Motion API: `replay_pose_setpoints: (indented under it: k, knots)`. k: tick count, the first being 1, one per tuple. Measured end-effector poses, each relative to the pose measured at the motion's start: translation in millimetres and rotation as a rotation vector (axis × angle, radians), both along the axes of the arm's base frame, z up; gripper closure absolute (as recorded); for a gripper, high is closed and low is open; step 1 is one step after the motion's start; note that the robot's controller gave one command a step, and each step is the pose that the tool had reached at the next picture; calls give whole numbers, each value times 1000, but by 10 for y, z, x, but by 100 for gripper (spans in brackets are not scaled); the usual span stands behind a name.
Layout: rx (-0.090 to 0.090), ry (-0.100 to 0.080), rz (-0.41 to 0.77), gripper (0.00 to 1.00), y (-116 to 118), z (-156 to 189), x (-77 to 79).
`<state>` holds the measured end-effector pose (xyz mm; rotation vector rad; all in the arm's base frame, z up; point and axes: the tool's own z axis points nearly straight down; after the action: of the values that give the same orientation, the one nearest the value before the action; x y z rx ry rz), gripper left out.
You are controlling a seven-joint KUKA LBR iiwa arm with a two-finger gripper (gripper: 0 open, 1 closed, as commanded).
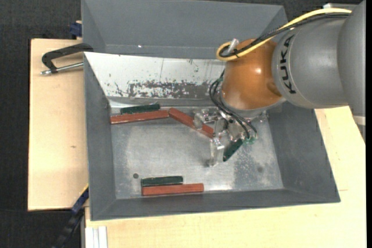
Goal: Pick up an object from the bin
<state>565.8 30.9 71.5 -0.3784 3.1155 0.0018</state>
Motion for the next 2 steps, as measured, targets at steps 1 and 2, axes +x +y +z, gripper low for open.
replay_pose_setpoints:
  k: [1,2]
  knots:
    - [0,0,0,0,0,0,0]
    - [-2,-8,-56,100,-887,21,184]
